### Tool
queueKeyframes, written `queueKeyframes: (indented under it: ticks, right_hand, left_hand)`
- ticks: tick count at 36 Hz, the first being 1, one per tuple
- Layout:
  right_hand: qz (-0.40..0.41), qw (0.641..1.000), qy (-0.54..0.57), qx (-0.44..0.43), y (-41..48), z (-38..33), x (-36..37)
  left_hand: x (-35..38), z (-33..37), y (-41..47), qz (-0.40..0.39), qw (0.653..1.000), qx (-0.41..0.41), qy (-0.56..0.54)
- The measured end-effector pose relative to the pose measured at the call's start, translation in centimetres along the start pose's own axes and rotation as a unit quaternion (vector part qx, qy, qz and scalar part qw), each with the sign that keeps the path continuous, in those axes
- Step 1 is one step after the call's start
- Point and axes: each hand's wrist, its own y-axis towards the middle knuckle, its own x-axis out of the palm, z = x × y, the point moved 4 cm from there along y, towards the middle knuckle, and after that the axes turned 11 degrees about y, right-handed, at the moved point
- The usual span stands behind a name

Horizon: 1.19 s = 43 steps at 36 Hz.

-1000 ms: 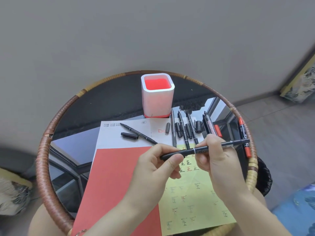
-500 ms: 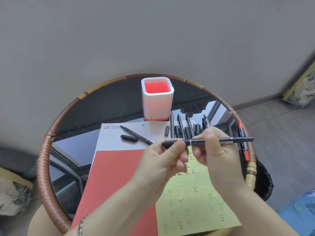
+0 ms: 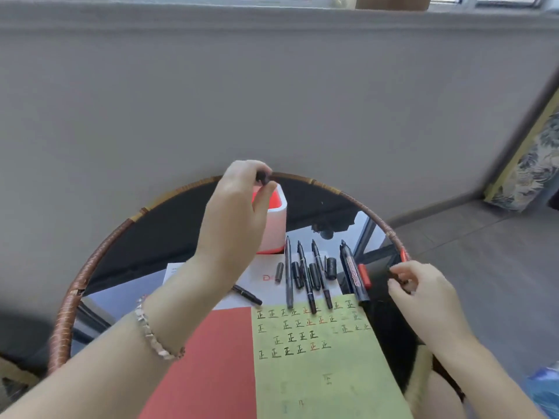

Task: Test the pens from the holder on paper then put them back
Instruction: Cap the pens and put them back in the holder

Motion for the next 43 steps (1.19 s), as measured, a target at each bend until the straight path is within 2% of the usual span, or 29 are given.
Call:
queueKeyframes:
  ticks: [5, 8, 10, 12, 15, 17, 18, 22, 29, 31, 37, 39, 41, 43]
  right_hand:
    - [-0.026, 0.991, -0.124, 0.053, 0.5, 1.9, 0.2]
    - [-0.031, 0.987, -0.142, 0.064, 0.8, 2.2, 0.4]
    - [-0.028, 0.987, -0.145, 0.067, 1.0, 2.2, 0.4]
    - [-0.028, 0.987, -0.145, 0.068, 1.2, 2.1, 0.3]
    - [-0.034, 0.988, -0.132, 0.074, 1.3, 2.1, 0.1]
    - [-0.033, 0.991, -0.105, 0.075, 1.2, 2.1, 0.0]
    - [-0.03, 0.994, -0.081, 0.074, 1.1, 2.2, -0.2]
    - [-0.022, 0.997, 0.018, 0.072, 0.6, 2.6, -0.8]
    - [-0.029, 0.99, 0.111, 0.076, -1.2, 3.6, -2.0]
    - [-0.024, 0.989, 0.125, 0.072, -1.4, 3.7, -2.2]
    - [-0.024, 0.986, 0.15, 0.071, -1.6, 3.6, -2.2]
    - [-0.023, 0.985, 0.158, 0.073, -1.6, 3.6, -2.3]
    - [-0.023, 0.982, 0.17, 0.079, -1.6, 3.6, -2.3]
    - [-0.031, 0.979, 0.185, 0.085, -1.8, 3.5, -2.2]
  left_hand:
    - [3.0, -2.7, -0.2, -0.091, 0.993, -0.07, 0.021]
    - [3.7, -3.5, 0.1, -0.117, 0.987, -0.109, 0.029]
    - [3.8, -3.4, 0.1, -0.125, 0.985, -0.107, 0.051]
    - [3.6, -2.4, -0.1, -0.1, 0.989, -0.062, 0.094]
    - [4.1, 0.8, -1.8, -0.053, 0.987, 0.064, 0.14]
    - [5.3, 3.0, -3.4, -0.055, 0.982, 0.119, 0.133]
    - [6.1, 3.9, -4.0, -0.079, 0.982, 0.131, 0.112]
    - [10.6, 6.4, -5.7, -0.289, 0.95, 0.109, 0.051]
    - [16.1, 7.4, -6.6, -0.406, 0.888, 0.144, 0.163]
    - [16.6, 7.4, -6.5, -0.411, 0.884, 0.136, 0.175]
    - [16.1, 7.9, -6.1, -0.355, 0.914, 0.125, 0.151]
    - [14.8, 8.2, -5.8, -0.322, 0.938, 0.092, 0.091]
    - [13.0, 8.0, -5.4, -0.294, 0.956, 0.01, -0.021]
    - [11.3, 7.4, -5.4, -0.278, 0.95, -0.066, -0.123]
